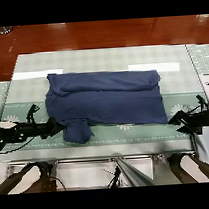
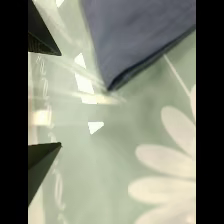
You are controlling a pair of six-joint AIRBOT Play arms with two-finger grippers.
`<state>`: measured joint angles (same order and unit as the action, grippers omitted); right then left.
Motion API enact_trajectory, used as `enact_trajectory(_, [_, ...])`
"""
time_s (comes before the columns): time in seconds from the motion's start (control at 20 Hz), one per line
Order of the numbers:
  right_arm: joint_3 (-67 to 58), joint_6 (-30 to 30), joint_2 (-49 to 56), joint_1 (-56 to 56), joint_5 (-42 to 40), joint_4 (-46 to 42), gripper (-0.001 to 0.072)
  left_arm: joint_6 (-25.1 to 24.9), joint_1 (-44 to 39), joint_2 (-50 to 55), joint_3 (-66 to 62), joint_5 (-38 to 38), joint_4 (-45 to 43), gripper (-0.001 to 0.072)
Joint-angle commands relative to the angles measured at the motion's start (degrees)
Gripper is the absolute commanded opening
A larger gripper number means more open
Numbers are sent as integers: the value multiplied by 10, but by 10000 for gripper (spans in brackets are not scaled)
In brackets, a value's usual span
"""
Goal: Fold the shirts.
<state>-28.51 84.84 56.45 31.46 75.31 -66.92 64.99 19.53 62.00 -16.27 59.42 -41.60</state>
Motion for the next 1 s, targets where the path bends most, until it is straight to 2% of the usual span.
enact_trajectory(0.0, [14,-36,32,2,-38,93,623,0,0,0,0,1,1,22])
enact_trajectory(0.25, [14,-87,103,-1,-87,211,620,0,0,0,0,1,1,22])
enact_trajectory(0.4, [-1,-92,131,-58,-114,222,600,0,0,0,0,1,1,22])
enact_trajectory(0.45, [-13,-90,136,-82,-122,213,465,0,0,0,0,2,1,22])
enact_trajectory(0.5, [-27,-86,139,-101,-125,198,293,0,0,0,-1,2,1,22])
enact_trajectory(0.55, [-44,-87,140,-114,-120,182,17,0,0,0,-5,7,1,22])
enact_trajectory(0.7, [-116,-86,140,-111,-62,136,24,0,24,0,-63,48,1,23])
enact_trajectory(0.8, [-179,-65,141,-112,-45,103,24,0,38,1,-133,74,1,22])
enact_trajectory(0.95, [-266,-60,168,-119,-48,113,24,43,10,24,-238,40,1,21])
